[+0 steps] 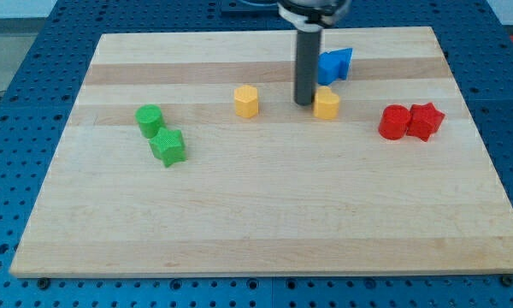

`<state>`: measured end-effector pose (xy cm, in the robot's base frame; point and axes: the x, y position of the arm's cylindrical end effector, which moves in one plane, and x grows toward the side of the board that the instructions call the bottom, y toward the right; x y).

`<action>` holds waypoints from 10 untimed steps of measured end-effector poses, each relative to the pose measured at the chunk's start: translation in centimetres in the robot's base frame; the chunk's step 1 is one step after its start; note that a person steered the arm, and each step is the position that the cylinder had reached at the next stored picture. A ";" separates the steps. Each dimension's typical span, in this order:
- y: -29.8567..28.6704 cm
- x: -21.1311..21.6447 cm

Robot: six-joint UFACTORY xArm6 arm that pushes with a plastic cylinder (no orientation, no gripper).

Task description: Move the yellow hexagon into the yellow heart

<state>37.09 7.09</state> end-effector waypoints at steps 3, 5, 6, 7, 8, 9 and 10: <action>10.1 2.4; -0.3 2.5; -4.2 2.9; -4.8 5.3; -9.6 7.9; -14.6 2.7; -17.0 -5.2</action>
<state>31.84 -9.92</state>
